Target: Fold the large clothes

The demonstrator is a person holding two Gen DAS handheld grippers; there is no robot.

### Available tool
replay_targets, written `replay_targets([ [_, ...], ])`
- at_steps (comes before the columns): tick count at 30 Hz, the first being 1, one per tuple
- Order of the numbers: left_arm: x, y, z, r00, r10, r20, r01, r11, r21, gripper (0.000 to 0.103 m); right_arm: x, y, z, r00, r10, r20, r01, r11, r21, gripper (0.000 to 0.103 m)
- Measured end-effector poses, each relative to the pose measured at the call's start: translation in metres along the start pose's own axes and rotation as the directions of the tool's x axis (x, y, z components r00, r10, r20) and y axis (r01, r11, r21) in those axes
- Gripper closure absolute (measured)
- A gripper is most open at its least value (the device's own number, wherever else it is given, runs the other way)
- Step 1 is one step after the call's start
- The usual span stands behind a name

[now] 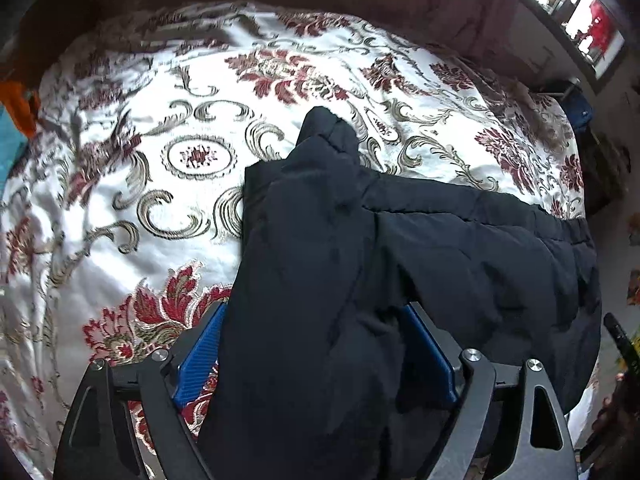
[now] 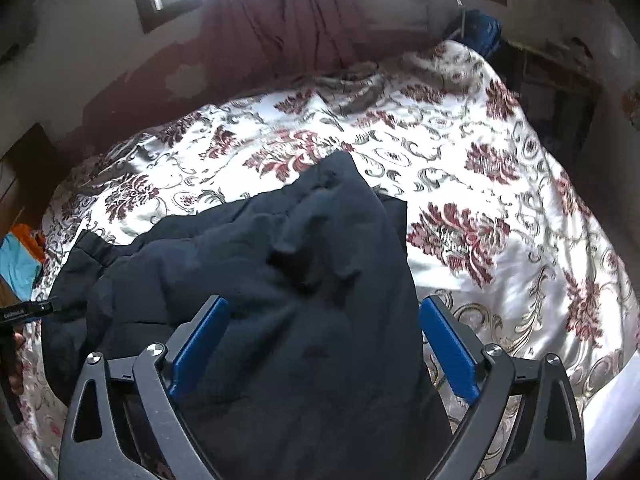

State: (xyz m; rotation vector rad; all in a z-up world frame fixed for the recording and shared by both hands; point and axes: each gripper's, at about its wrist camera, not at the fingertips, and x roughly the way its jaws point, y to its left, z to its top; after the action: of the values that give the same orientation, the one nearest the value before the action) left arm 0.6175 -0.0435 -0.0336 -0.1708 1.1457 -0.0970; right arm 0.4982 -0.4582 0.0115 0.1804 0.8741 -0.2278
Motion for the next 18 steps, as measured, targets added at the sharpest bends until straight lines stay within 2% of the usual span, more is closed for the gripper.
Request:
replay_targets([
  [6,-0.021,-0.009,-0.008,0.997,0.009,0.08,-0.011,1.0,0.024,0.01,-0.024,0.008,-0.004,0.997,-0.004,0.076,0.006,1.0,-0.016,0.003],
  [10,-0.038,-0.019,-0.016,0.989,-0.017,0.148,0.008,0.998,0.063,0.003,-0.04,0.013,-0.01,0.993,-0.002,0.119,0.005,1.0,-0.022,0.002],
  [18,-0.067,-0.052,-0.036,0.965,-0.094,0.245,0.047,0.981,0.189,0.001,-0.071,0.025,-0.023,0.982,-0.005,0.189,0.009,1.0,-0.02,0.002],
])
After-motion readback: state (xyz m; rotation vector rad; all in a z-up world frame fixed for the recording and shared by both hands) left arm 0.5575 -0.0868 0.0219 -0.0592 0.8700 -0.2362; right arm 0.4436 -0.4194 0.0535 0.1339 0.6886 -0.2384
